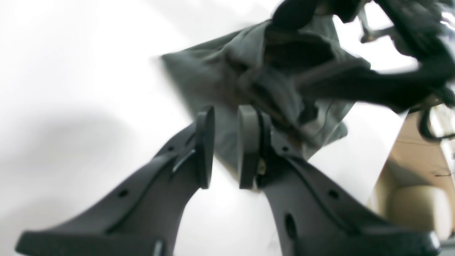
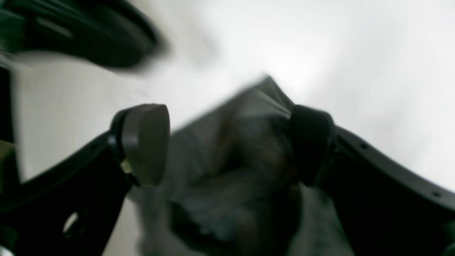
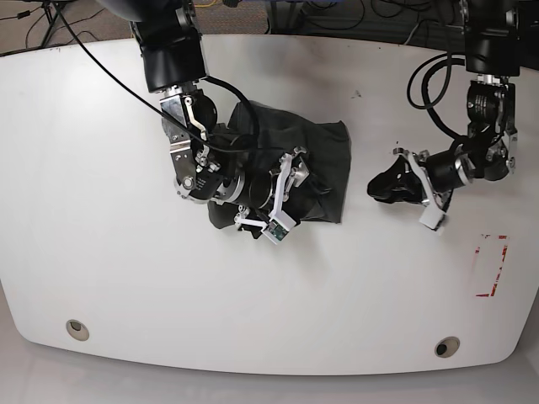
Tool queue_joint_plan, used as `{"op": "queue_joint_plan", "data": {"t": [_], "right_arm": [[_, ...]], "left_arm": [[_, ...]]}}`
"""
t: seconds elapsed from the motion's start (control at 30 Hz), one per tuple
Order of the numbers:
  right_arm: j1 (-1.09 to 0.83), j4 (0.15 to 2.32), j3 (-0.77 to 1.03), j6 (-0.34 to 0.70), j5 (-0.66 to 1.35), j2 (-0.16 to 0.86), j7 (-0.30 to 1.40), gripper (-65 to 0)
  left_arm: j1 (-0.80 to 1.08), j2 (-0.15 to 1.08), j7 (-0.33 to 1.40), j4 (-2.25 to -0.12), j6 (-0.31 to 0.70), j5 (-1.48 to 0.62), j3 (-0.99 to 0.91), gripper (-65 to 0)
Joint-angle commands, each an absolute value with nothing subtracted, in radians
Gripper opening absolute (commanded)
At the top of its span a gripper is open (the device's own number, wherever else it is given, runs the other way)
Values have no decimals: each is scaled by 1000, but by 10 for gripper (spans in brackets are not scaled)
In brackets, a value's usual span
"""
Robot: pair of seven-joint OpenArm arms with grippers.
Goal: Layout the t-shirt on the table in an organized manner, then fold the t-shirt properly
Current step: 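Release the bundle with the left gripper and press the bundle with the right gripper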
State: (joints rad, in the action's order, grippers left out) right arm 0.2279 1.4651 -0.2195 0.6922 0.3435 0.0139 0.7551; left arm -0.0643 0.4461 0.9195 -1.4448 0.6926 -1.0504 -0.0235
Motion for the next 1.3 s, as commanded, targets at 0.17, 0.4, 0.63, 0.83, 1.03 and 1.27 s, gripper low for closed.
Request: {"op": "queue_joint_plan", "data": {"t": [0.17, 0.4, 0.63, 0.83, 1.03, 1.27], "right_arm": [[309, 1386, -222, 698, 337, 7, 644, -141], [348, 1280, -222, 698, 289, 10, 585, -141], [341, 1247, -222, 698, 245, 7, 549, -141], [325, 1247, -240, 698, 240, 7, 545, -151], [325, 1245, -252, 698, 239, 7, 545, -401], [323, 1251, -252, 698, 239, 7, 549, -650]], "left_arm": [[30, 479, 897, -1511, 698, -1078, -162, -547], [91, 479, 897, -1524, 698, -1076, -219, -547], [104, 479, 897, -1523, 698, -1075, -222, -547], [104, 489, 897, -1518, 698, -1075, -222, -547], [99, 503, 897, -1518, 698, -1075, -220, -547], [99, 503, 897, -1518, 698, -1073, -220, -547]]}}
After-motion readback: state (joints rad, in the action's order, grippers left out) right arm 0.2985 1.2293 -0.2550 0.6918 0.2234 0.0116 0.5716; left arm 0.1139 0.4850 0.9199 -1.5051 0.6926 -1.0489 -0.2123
